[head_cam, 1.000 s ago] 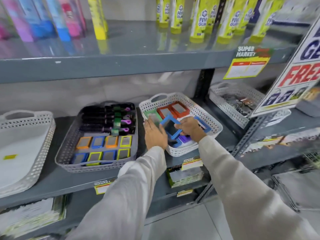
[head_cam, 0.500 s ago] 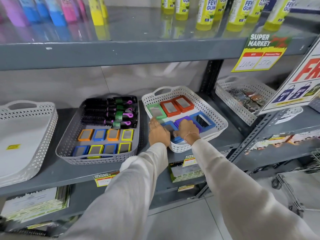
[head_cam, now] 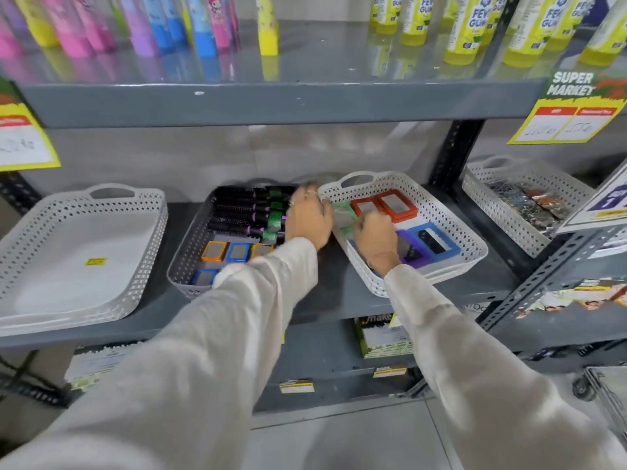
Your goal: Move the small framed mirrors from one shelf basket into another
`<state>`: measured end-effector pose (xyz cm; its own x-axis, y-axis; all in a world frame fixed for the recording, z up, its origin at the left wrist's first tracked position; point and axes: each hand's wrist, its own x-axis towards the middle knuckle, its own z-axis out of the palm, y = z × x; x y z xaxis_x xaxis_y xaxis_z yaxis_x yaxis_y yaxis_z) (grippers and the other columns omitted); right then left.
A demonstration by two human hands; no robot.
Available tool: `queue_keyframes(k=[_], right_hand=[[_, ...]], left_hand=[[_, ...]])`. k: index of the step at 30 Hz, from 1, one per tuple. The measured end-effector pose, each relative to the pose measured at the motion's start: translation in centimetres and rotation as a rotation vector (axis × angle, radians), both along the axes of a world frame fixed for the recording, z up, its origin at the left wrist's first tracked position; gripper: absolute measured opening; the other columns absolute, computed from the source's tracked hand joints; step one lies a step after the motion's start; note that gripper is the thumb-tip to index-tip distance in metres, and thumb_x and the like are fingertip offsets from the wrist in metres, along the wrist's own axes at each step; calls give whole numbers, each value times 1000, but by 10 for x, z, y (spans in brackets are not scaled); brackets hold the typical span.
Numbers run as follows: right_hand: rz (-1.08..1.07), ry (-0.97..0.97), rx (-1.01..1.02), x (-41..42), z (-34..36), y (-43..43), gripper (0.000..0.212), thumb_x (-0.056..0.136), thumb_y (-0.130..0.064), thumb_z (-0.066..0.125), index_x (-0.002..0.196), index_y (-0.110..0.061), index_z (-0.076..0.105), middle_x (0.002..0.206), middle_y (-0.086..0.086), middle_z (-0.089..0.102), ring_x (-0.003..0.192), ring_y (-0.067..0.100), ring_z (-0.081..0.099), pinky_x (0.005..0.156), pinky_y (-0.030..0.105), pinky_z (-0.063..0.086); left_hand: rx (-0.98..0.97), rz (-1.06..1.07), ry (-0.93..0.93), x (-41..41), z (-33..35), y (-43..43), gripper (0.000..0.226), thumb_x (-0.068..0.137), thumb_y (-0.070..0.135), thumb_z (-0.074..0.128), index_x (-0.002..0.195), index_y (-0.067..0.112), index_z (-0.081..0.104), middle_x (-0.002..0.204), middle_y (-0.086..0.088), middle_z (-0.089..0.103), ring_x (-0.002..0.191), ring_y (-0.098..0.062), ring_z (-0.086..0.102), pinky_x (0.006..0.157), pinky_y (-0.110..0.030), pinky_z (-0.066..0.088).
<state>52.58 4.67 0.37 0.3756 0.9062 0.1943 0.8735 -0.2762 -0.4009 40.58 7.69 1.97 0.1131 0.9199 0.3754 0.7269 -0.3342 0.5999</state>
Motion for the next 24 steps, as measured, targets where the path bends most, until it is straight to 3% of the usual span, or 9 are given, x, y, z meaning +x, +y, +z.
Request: queue_keyframes(k=[3,8,12,16,20,24], right_hand=[[104,86,2,-40,10,8,34,93,-25,52,103,4,67,109,27,67,106,39,62,85,40,49],[139,179,-220,-74,-7,14,46,91,-38,55,115,1,57,123,23,60,115,37,57,90,39,48],[100,207,-301,-82,-26,12,42,92,-28,54,123,-1,52,132,22,54,122,38,53,96,39,45],[84,219,-290,-88,-35,11,33,94,-14,48,121,4,50,130,27,52,120,42,53,97,42,45],[89,199,-253,-90,-38,14,29,94,-9,45,118,6,52,126,29,54,117,43,54,96,43,45],[95,190,-240,-87,-38,18,28,94,-6,45,116,8,54,125,29,56,117,44,54,95,43,45]], left_hand=[[-8,162,139,-58,8,21,43,95,23,43,132,2,43,136,-21,46,126,-36,43,100,-43,39],[-187,432,333,-150,-17,27,46,91,22,49,131,0,41,138,-22,40,129,-37,37,97,-48,42],[-364,566,318,-181,-37,17,53,89,18,55,134,-2,37,137,-20,43,129,-37,40,98,-47,42],[-503,576,306,-188,-43,7,41,90,8,53,129,-3,45,133,-21,51,122,-38,51,97,-45,45],[-504,543,333,-205,-40,7,33,86,-4,55,119,-8,55,125,-27,57,117,-41,55,94,-46,48],[-463,510,264,-222,-38,3,27,86,0,54,110,-6,64,116,-30,61,109,-44,58,89,-43,50]])
